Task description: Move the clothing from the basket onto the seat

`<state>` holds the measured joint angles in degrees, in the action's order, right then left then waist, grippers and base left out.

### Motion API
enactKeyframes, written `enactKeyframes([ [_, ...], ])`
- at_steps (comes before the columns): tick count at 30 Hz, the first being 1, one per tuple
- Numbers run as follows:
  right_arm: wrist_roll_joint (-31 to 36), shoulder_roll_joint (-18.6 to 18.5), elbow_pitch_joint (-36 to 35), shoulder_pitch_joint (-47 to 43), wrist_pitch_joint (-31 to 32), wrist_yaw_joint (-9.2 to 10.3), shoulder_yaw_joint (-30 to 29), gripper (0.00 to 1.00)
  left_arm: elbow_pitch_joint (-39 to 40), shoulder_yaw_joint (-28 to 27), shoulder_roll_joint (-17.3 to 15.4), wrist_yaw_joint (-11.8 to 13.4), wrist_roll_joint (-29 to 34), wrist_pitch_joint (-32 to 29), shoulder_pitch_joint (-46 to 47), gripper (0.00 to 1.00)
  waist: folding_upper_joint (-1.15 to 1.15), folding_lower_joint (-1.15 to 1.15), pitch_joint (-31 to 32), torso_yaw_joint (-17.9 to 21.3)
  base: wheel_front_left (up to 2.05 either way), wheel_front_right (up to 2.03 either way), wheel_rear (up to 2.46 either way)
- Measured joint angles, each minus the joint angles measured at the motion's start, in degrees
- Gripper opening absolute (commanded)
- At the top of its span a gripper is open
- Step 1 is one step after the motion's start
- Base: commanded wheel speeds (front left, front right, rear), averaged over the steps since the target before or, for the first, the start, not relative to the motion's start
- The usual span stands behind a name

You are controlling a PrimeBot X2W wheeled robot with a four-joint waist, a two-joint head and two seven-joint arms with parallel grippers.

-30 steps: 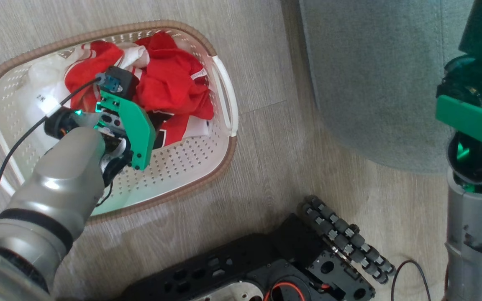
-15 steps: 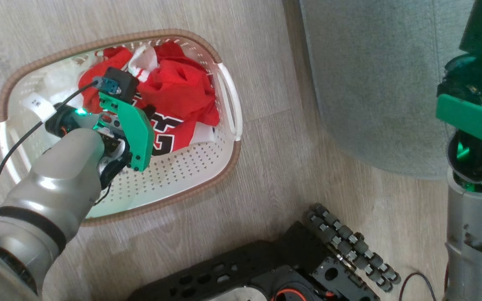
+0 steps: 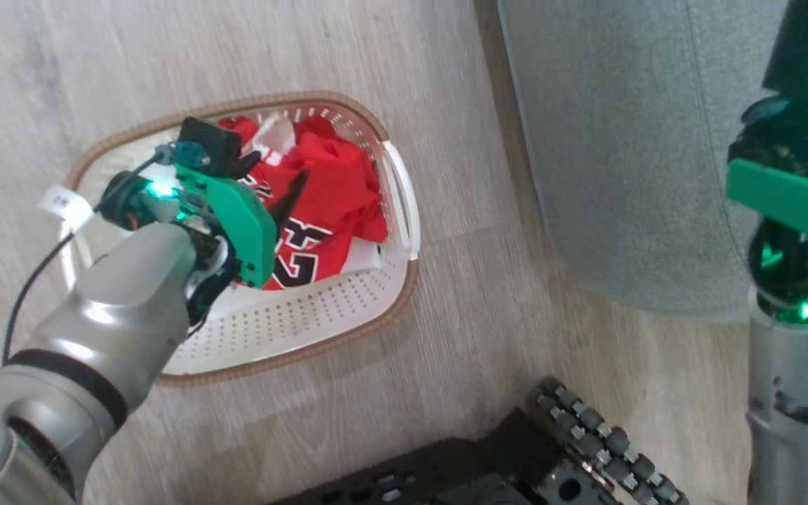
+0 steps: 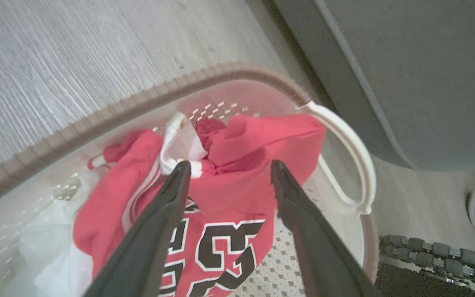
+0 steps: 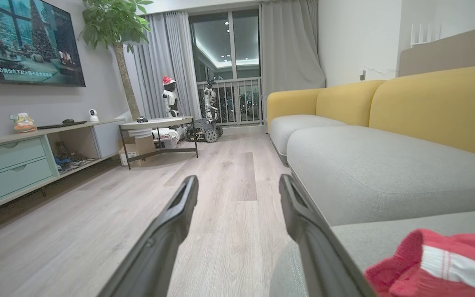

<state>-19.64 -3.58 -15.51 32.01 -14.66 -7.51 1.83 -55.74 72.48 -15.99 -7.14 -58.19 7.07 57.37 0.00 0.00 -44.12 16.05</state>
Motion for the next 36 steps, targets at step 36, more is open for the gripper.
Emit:
enactKeyframes([
  [36,-1.72,-4.58,12.44,-21.69,0.02,0.01,-3.24,1.0,31.58,-27.95,-5.09,9.94,12.44,7.38,-24.16,1.0,0.01,0.0,29.64,-14.62,0.0,0.0,0.0],
])
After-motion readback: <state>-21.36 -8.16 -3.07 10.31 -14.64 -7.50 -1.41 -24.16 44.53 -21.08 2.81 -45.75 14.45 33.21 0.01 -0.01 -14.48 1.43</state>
